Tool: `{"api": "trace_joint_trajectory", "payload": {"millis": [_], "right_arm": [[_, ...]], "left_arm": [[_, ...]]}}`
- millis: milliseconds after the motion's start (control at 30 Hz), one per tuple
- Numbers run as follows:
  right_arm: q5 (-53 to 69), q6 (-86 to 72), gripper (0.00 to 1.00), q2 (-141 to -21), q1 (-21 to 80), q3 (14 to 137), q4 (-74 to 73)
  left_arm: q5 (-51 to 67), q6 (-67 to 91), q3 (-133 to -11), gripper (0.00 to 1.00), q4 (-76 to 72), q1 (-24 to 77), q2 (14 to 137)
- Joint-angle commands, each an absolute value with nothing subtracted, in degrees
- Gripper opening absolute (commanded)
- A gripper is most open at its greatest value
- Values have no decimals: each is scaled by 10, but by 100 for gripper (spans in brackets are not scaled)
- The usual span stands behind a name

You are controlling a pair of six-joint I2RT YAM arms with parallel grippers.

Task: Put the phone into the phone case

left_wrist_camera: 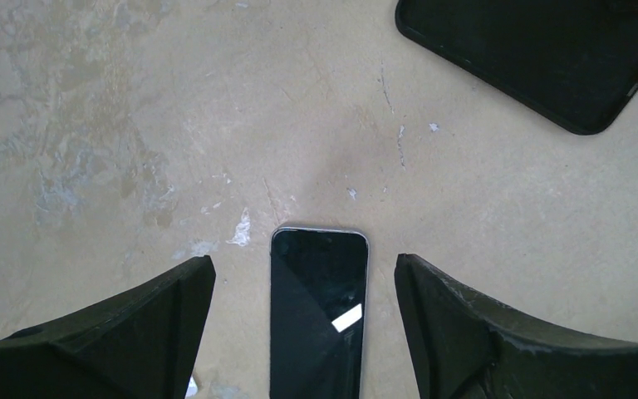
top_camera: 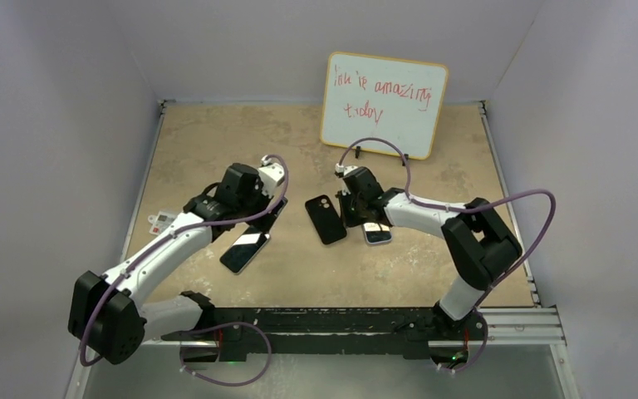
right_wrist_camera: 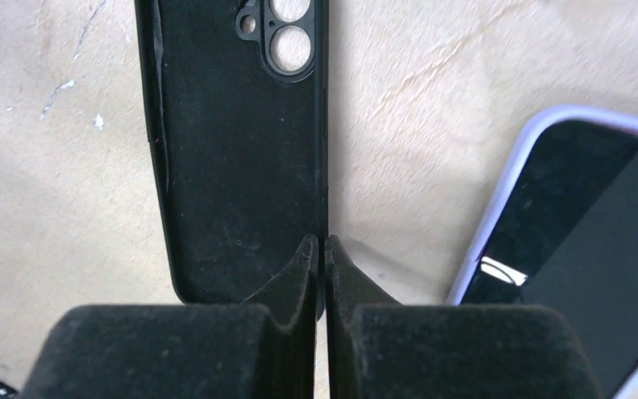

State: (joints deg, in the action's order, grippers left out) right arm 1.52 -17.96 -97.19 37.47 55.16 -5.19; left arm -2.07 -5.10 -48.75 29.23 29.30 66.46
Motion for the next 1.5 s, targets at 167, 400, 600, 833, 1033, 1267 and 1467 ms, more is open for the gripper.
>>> {"api": "trace_joint_trajectory", "payload": {"millis": [167, 400, 600, 833, 1033, 1267, 1467], "right_arm": [[67, -317, 7, -885, 388, 456, 29], [66, -314, 36, -815, 388, 438, 23], [79, -312, 69, -759, 388, 422, 16], [73, -327, 90, -699, 388, 391, 17], [69, -328, 96, -688, 389, 387, 12], [65, -325, 96, -682, 388, 387, 7], [56, -308, 96, -677, 388, 405, -28]], "left_arm": [[-11, -137, -513, 85, 299, 282, 783], [9, -161, -535, 88, 340, 273, 854], [8, -176, -537, 93, 347, 251, 889], [28, -192, -541, 92, 350, 237, 906], [39, -196, -537, 90, 350, 237, 903], [46, -208, -533, 89, 353, 237, 915], [71, -214, -562, 90, 397, 226, 944]]}}
